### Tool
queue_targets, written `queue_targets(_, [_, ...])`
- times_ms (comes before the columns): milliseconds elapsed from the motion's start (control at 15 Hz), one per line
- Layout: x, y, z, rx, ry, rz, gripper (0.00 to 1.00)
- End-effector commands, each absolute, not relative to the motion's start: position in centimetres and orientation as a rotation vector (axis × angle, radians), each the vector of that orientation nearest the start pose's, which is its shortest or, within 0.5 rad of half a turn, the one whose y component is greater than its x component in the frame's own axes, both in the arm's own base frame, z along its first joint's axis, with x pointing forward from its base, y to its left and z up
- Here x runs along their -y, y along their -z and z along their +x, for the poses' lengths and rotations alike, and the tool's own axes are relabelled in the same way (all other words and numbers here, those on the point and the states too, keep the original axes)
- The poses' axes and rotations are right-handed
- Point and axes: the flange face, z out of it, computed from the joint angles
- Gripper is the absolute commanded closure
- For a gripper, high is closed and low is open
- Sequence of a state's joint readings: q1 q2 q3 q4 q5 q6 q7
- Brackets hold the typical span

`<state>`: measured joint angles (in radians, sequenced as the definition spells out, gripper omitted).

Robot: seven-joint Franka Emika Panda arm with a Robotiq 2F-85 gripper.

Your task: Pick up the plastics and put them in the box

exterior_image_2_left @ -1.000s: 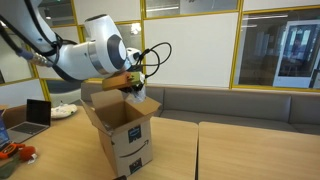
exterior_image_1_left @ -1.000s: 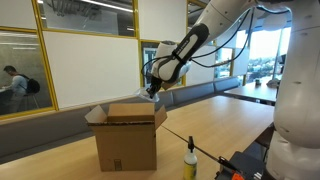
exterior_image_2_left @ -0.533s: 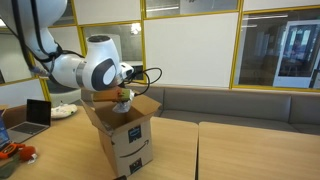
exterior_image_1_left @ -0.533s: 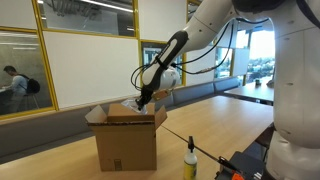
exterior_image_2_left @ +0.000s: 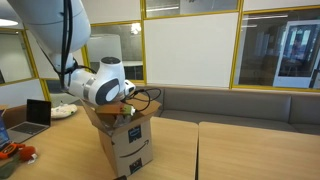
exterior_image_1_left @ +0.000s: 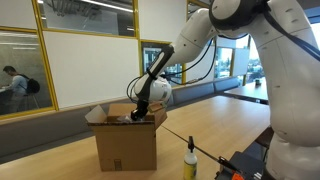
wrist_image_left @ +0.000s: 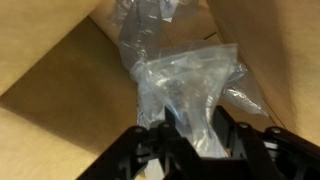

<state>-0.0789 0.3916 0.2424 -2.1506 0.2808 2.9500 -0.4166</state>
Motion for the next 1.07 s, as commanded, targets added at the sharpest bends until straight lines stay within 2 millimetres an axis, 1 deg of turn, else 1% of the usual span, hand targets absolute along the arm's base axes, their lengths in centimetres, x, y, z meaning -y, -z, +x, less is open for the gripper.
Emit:
queue_targets(0, [-7.3, -25.0, 61.4, 0.419, 0.589, -2.895, 0.24])
queue_targets(200, [-6.8, -23.8, 61.7, 0.434, 0.538, -2.907, 0.02])
queue_targets(267, [-6.5, -23.9, 61.9, 0.442, 0.522, -2.921, 0.00])
queue_targets(400, [-6.2, -24.5, 62.2, 0.470, 0.499, -2.954, 0.00])
queue_targets(733, [-4.5, -27.9, 63.3, 0.479, 0.475, -3.054, 0.00])
queue_targets(1000, [-2.4, -31.3, 63.0, 0.414, 0.460, -3.178, 0.00])
